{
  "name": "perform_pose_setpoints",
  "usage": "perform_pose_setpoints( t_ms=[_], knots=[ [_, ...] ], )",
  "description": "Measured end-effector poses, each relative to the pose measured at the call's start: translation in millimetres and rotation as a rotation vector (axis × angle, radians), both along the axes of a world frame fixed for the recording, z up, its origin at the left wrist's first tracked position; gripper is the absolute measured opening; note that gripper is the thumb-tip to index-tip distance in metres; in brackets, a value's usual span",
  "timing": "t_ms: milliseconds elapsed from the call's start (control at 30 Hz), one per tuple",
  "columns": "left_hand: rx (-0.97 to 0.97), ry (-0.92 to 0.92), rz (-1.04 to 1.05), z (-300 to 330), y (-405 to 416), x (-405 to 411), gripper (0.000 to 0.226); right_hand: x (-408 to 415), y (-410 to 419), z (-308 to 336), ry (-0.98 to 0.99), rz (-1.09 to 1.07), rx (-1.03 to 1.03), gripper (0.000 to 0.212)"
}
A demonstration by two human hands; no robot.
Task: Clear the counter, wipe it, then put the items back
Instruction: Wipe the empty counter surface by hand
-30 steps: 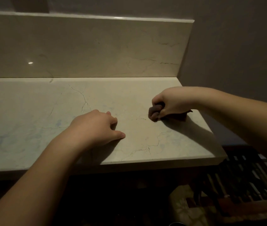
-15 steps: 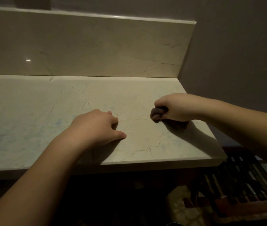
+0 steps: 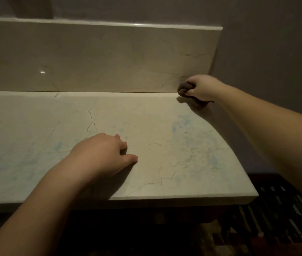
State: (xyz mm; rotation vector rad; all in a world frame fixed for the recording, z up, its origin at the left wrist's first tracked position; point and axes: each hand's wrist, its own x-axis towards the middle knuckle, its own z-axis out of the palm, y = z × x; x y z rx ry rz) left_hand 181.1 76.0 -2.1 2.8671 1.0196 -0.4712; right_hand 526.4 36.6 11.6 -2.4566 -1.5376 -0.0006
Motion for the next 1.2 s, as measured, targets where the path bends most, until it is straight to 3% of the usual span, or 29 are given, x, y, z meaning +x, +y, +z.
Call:
perform_pose_setpoints(
  t_ms=[233, 500, 700, 833, 1067, 1200],
  knots=[
    [0.010, -0.040, 0.118, 0, -4, 10, 0.055, -8, -3, -30, 0.032, 0.040, 0.038, 0.016],
    [0.022, -0.098, 0.184, -2, -14, 10, 0.054, -63, -77, -28, 0.117, 0.455, -0.051, 0.020],
    [-0.005, -0.158, 0.230, 0, -19, 9, 0.050, -47, -39, -28, 0.030, 0.394, -0.004, 0.019],
    [-0.018, -0.194, 0.271, 0, -21, 8, 0.048, -45, -24, -32, 0.079, 0.316, 0.023, 0.019],
    [0.005, -0.223, 0.281, -4, -20, 8, 0.048, -104, -102, -35, 0.166, 0.649, -0.035, 0.018],
    [0.006, -0.231, 0.268, -6, -16, 7, 0.047, -103, -94, -27, 0.152, 0.574, -0.099, 0.020]
  ],
)
